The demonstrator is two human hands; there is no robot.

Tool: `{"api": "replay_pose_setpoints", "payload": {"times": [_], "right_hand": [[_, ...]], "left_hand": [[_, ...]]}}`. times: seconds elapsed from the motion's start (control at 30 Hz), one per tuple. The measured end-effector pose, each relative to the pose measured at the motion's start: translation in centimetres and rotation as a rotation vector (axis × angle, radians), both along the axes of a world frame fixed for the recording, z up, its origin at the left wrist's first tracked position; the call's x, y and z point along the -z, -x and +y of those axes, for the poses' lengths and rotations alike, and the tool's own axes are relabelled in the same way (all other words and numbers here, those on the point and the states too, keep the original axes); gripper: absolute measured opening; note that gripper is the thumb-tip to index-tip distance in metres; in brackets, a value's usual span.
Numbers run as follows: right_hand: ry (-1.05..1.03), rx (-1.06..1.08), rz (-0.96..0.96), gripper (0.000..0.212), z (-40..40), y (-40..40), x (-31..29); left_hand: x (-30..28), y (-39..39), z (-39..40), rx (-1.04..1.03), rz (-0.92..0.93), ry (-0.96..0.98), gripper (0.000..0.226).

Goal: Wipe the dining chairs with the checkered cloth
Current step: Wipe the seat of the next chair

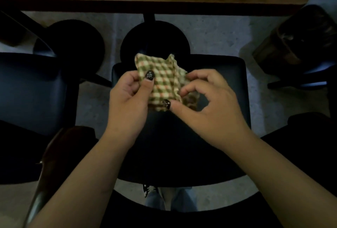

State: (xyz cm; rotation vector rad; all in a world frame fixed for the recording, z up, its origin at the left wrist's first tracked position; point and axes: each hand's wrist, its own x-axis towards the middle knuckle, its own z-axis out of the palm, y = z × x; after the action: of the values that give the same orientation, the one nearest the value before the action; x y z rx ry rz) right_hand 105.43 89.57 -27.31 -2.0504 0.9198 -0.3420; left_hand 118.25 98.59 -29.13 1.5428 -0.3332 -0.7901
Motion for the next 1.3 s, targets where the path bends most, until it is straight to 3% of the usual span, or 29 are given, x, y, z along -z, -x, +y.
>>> {"api": "replay_pose_setpoints", "payload": {"times": [0.1, 0.2, 0.3, 0.37, 0.47, 0.6, 0.63, 0.77, 0.83, 0.9, 0.97, 1.07, 1.17, 1.3], "right_hand": [[-0.105, 0.069, -0.007, 0.008, 0.0, -0.3, 0.4], [-0.290, 0.197, 0.091, 0.019, -1.2, -0.2, 0.7], [-0.413, 0.188, 0.254, 0.024, -2.0, 0.2, 1.0], [-0.439, 0.245, 0.135, 0.012, -1.9, 0.1, 1.0], [-0.394, 0.299, -0.072, 0.014, -1.9, -0.4, 0.8], [-0.396, 0.360, -0.090, 0.005, -2.1, -0.4, 1.3], [-0.398, 0.377, -0.103, 0.008, -2.3, -0.4, 1.4], [-0.636, 0.203, -0.086, 0.073, -2.6, -0.3, 1.1], [-0.745, 0.170, -0.074, 0.063, -2.3, -0.3, 1.3], [-0.699, 0.181, -0.010, 0.032, -1.6, -0.3, 1.9], [-0.618, 0.217, 0.076, 0.017, -1.1, -0.2, 2.9], [-0.519, 0.361, 0.137, 0.013, -1.1, -0.2, 5.1], [-0.315, 0.475, 0.124, 0.012, -1.6, -1.8, 7.7], [-0.111, 0.413, 0.005, 0.016, -2.5, -7.9, 11.2]], "left_hand": [[0.0, 0.1, 0.0, -0.008, -0.024, 0.023, 0.015], [0.2, -0.4, 0.2, -0.039, -0.027, 0.046, 0.019], [0.2, -0.4, 0.3, 0.058, -0.024, 0.056, 0.023], [0.1, -0.1, 0.2, 0.169, -0.031, 0.042, 0.025], [0.1, 0.2, 0.3, 0.306, -0.079, 0.017, 0.026], [0.1, 0.1, 0.4, 0.315, -0.101, -0.017, 0.032], [0.1, 0.0, 0.4, 0.310, -0.100, -0.018, 0.033], [0.1, -0.2, 0.4, 0.333, -0.091, -0.033, 0.029], [0.4, -0.1, 0.5, 0.326, -0.058, -0.090, 0.025], [1.2, -0.5, 0.7, 0.286, 0.004, -0.206, 0.022], [2.0, -1.8, 1.2, 0.238, 0.076, -0.375, 0.018], [3.4, -4.9, 1.9, 0.261, -0.005, -0.608, 0.023], [4.8, -7.7, 1.6, 0.248, -0.094, -0.679, 0.026], [6.7, -10.9, 1.1, 0.468, -0.128, -0.759, 0.012]]}}
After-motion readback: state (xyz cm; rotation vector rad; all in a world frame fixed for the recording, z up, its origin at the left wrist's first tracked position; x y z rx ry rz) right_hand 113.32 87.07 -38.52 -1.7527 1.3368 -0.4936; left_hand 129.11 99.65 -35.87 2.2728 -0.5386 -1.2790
